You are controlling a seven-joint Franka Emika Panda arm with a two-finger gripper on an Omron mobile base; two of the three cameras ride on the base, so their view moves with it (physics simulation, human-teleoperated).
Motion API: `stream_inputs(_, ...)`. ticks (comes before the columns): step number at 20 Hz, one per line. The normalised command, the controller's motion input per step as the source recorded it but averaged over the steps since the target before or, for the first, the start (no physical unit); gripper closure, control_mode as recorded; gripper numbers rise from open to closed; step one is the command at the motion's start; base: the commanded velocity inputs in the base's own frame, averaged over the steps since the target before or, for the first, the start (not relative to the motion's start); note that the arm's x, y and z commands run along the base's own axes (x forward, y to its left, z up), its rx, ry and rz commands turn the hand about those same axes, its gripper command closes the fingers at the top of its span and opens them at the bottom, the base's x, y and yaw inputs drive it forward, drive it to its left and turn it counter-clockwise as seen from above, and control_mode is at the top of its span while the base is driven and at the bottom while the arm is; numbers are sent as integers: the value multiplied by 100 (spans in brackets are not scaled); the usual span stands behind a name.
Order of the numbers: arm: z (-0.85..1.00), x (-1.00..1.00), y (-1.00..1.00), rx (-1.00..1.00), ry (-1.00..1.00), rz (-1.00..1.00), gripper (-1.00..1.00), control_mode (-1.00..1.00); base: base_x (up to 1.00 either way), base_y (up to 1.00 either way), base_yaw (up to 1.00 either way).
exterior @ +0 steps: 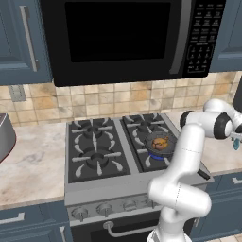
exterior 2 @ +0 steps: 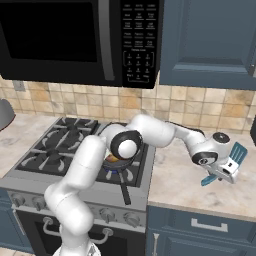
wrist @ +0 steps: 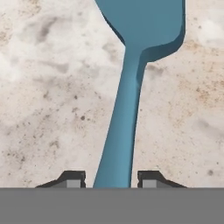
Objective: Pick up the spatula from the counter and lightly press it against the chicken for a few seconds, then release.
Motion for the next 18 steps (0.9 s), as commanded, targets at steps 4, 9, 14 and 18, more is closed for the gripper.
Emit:
stream_inputs(4,0,-39,-1,6,-6,0,100,-100,0,0,0)
stream_inputs(9,1,-59,29,0,-16,2,100,-100,0,0,0)
stream_inputs(14,11,-55,63,-1,-22,7,100,-100,0,0,0)
stream_inputs(18,14,-39,82,-5,-19,10,100,-100,0,0,0)
